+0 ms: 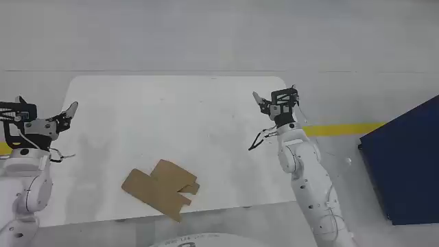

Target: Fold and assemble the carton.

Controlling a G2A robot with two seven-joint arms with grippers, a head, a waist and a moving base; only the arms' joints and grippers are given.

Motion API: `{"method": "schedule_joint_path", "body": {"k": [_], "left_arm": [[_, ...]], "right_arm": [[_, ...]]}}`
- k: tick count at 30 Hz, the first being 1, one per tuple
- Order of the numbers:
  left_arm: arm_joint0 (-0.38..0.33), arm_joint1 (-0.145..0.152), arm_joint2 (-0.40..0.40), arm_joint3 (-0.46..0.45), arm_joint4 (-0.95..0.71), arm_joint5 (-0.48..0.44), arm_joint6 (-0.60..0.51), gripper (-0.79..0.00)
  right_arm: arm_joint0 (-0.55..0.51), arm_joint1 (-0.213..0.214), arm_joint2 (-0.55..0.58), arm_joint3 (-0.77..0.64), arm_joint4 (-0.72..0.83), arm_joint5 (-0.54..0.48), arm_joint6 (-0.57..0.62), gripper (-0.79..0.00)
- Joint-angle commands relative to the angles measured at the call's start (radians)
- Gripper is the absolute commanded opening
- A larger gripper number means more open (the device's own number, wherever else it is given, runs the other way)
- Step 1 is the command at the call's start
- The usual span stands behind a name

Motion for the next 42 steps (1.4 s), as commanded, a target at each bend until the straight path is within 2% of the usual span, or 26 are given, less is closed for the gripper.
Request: {"method": "schedule_joint_path", "body": {"k": [1, 11, 15, 19, 29, 31, 32, 33, 35, 37, 41, 42], "left_arm": [[0.0, 0.0, 0.0, 0.0, 0.0, 0.0, 0.0, 0.0], [0.002, 0.0, 0.003, 0.001, 0.013, -0.003, 0.001, 0.0], [0.041, 0.008, 0.044, 0.024, 0.209, -0.063, 0.064, 0.0], [0.101, 0.014, 0.056, 0.047, 0.392, -0.045, 0.189, 0.0], [0.117, 0.014, 0.043, 0.047, 0.381, -0.024, 0.214, 0.0], [0.105, 0.013, 0.032, 0.061, 0.397, 0.018, 0.189, 0.0], [0.095, 0.011, 0.039, 0.073, 0.474, 0.092, 0.149, 0.0], [0.092, 0.009, 0.079, 0.074, 0.575, 0.12, 0.141, 0.0], [0.106, 0.017, 0.123, 0.078, 0.782, 0.096, 0.202, 0.0], [0.124, 0.023, 0.157, 0.085, 0.904, 0.052, 0.251, 0.0], [0.137, 0.035, 0.178, 0.079, 1.001, -0.064, 0.341, 0.0], [0.138, 0.037, 0.173, 0.073, 1.011, -0.066, 0.345, 0.0]], "right_arm": [[0.0, 0.0, 0.0, 0.0, 0.0, 0.0, 0.0, -0.001], [0.0, 0.0, 0.0, 0.0, 0.0, 0.0, 0.0, 0.0], [0.0, 0.0, 0.0, 0.0, 0.0, 0.0, 0.0, 0.0], [0.0, 0.0, 0.0, 0.0, 0.0, 0.0, 0.0, 0.0], [0.0, 0.0, 0.0, 0.0, 0.0, 0.0, 0.0, 0.0], [0.0, 0.0, 0.0, 0.0, 0.0, 0.0, 0.0, 0.0], [0.0, 0.0, 0.0, 0.0, 0.0, 0.0, 0.0, 0.0], [0.0, 0.0, 0.0, 0.0, 0.0, 0.0, 0.0, 0.0], [0.0, 0.0, 0.0, 0.0, 0.0, 0.0, 0.0, 0.0], [0.0, 0.0, 0.0, 0.0, 0.0, 0.0, 0.0, 0.0], [0.0, 0.0, 0.0, 0.0, 0.0, 0.0, 0.0, 0.0], [0.0, 0.0, 0.0, 0.0, 0.0, 0.0, 0.0, 0.0]]}}
